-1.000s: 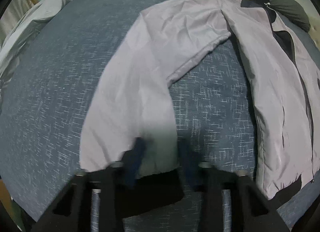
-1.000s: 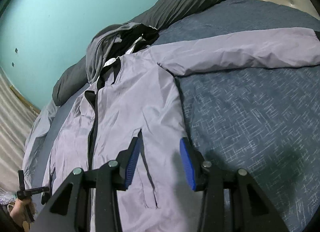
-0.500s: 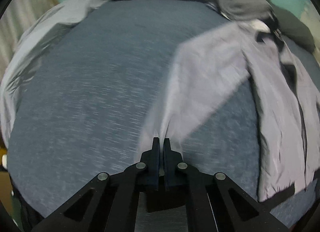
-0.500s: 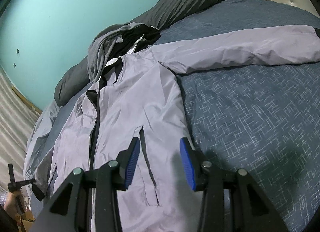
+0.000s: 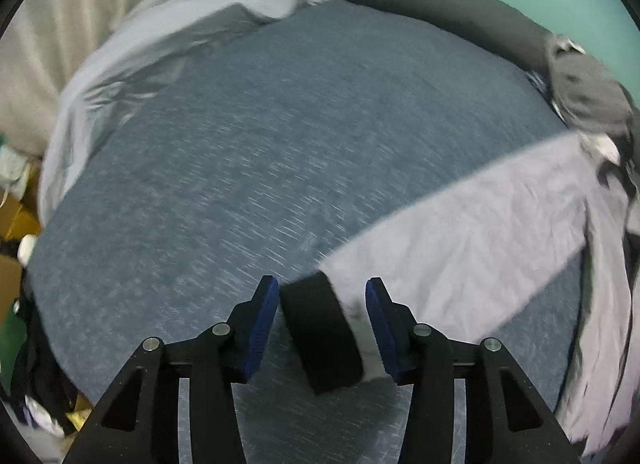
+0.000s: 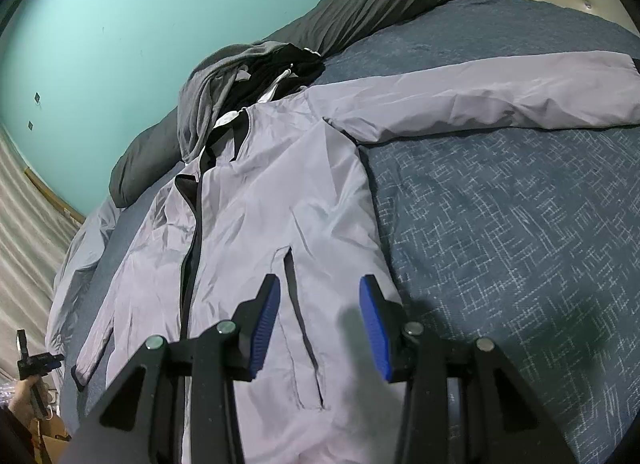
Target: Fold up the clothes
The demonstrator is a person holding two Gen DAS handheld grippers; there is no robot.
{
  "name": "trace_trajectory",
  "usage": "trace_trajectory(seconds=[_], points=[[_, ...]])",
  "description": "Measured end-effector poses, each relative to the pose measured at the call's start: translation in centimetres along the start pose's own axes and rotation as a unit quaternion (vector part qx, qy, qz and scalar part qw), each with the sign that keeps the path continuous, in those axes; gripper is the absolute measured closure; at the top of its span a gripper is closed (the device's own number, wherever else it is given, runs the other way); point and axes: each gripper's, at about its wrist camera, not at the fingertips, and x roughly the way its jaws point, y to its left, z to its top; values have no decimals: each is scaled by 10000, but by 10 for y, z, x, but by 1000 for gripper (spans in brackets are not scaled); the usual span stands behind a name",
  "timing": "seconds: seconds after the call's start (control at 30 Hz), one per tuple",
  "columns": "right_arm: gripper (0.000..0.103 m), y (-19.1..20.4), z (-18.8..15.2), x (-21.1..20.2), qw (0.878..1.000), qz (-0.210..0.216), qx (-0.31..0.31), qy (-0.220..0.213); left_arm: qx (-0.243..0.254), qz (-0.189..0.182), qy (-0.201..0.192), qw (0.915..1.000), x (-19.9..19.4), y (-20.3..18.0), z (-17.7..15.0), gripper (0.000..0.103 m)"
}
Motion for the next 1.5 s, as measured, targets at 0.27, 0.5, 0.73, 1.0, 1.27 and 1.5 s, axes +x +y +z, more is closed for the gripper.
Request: trace_trajectory(seconds=[0.27, 0.5, 0.73, 1.0, 1.27, 1.5], points=[[61, 3, 1, 5, 9998, 65, -49, 163, 536, -618, 112, 9966, 10, -65, -13, 54], [61, 19, 20, 26, 9977, 54, -432, 529, 1020, -1329, 72, 9858, 10, -149, 4, 54], [61, 85, 82, 85, 9880, 408, -1098, 1010, 1372, -1963, 24, 9709, 24, -247, 23, 51], [61, 163, 141, 180, 9773, 764, -1339, 1454, 1502, -2254, -67, 9626, 53, -318, 35, 51], [61, 226, 176, 280, 9627, 913, -1594, 1988, 1526, -2269, -147, 9618, 86, -350, 22, 50], [61, 263, 176, 351, 9502, 687, -1838, 2422, 1565, -2339, -320, 9591, 87, -350, 15, 44]])
